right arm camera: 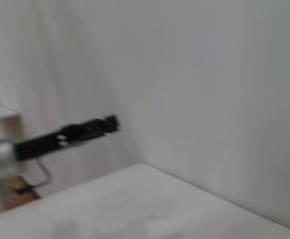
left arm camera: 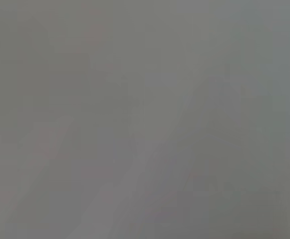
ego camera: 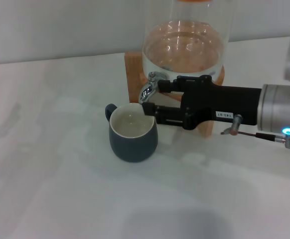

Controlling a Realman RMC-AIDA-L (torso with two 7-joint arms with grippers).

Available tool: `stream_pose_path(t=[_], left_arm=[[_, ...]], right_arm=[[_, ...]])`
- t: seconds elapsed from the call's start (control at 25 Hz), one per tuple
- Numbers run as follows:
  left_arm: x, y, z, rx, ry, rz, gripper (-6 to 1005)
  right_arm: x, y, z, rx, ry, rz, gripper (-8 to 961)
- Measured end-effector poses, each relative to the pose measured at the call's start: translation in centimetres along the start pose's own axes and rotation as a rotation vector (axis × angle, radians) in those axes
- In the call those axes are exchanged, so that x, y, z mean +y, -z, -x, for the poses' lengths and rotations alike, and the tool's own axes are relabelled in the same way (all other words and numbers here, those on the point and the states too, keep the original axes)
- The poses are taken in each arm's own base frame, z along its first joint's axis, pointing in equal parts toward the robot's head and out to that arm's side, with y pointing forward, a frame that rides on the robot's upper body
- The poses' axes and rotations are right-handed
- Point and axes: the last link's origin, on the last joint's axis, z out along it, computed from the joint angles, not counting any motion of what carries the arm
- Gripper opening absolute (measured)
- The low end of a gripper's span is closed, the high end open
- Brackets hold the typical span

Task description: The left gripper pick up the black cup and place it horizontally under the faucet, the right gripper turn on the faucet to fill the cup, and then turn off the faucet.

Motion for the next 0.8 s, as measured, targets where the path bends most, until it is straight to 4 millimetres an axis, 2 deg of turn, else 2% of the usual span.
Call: stream_pose_path(t=[0.24,0.56,0.8], left_arm=[[-0.1,0.0,0.1,-0.002,0.001,-0.004,890],[0.0,0.0,0.0,-0.001,0.0,-0.003,889],[-0.1,0.1,0.0,-0.001,-0.001,-0.005,889]], right_arm=[[-0.2,1.5,0.7,-0.032,-0.019,0.041,673],[-3.7,6.3,-0.3,-0.08,-0.102,-0.076,669],[-6.8,10.5,-2.0,-0.129,-0.17,-0.197,666]])
